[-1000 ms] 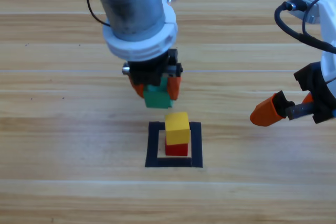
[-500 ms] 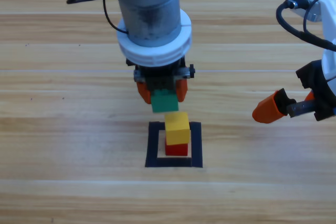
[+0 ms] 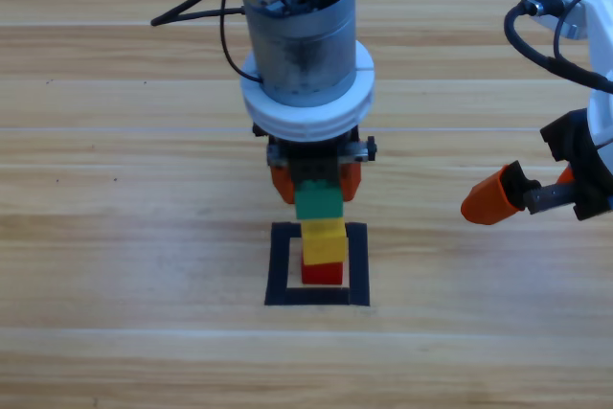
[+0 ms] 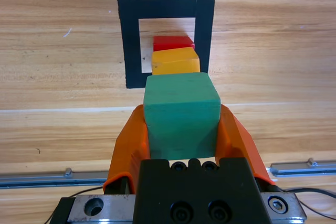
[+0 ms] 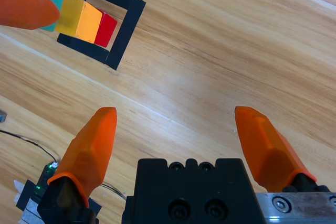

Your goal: Stack the blocks in the rectangular block: red at the bottom, yellow in the middle, green on top

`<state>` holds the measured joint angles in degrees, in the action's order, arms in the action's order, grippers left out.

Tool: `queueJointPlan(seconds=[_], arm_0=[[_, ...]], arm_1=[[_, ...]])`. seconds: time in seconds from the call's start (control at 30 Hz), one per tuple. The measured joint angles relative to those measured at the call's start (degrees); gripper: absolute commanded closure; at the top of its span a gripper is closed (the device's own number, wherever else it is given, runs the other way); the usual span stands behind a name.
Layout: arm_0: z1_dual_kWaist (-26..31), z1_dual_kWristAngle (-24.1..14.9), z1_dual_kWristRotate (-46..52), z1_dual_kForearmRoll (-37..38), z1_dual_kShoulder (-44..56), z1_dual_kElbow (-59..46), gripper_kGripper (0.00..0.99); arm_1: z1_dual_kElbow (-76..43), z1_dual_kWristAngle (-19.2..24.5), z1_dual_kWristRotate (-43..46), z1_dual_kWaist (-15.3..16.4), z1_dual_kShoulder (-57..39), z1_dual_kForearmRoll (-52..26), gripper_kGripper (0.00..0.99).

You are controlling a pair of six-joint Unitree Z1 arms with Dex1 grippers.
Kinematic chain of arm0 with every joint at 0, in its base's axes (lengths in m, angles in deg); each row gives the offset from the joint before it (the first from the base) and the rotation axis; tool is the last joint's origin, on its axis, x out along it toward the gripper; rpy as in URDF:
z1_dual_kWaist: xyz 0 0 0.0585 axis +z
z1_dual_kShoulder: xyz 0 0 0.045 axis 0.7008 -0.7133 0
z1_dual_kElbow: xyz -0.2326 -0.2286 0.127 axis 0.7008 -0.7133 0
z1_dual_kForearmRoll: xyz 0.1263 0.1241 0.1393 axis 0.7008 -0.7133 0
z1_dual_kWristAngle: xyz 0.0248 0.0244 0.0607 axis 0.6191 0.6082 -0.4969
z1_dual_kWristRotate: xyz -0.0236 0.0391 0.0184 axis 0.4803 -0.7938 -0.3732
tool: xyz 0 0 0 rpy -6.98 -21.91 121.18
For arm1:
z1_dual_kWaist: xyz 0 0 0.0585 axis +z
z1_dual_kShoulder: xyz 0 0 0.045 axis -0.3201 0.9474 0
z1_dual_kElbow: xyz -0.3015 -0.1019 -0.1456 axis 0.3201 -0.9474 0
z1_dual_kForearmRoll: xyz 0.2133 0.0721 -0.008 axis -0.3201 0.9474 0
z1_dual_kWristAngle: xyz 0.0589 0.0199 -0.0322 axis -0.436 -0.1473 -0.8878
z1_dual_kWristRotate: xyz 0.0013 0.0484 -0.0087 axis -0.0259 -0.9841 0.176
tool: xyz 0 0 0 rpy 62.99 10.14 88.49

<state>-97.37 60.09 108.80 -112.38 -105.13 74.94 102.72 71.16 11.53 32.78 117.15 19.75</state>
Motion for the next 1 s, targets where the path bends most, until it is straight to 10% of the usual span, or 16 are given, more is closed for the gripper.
queueJointPlan(seconds=[1.0], arm_0=[[-0.11, -0.11, -0.54, -0.41, -2.47, 2.23, 0.990]], arm_1=[[0.00, 0.25, 0.00, -0.01, 0.00, 0.00, 0.000]])
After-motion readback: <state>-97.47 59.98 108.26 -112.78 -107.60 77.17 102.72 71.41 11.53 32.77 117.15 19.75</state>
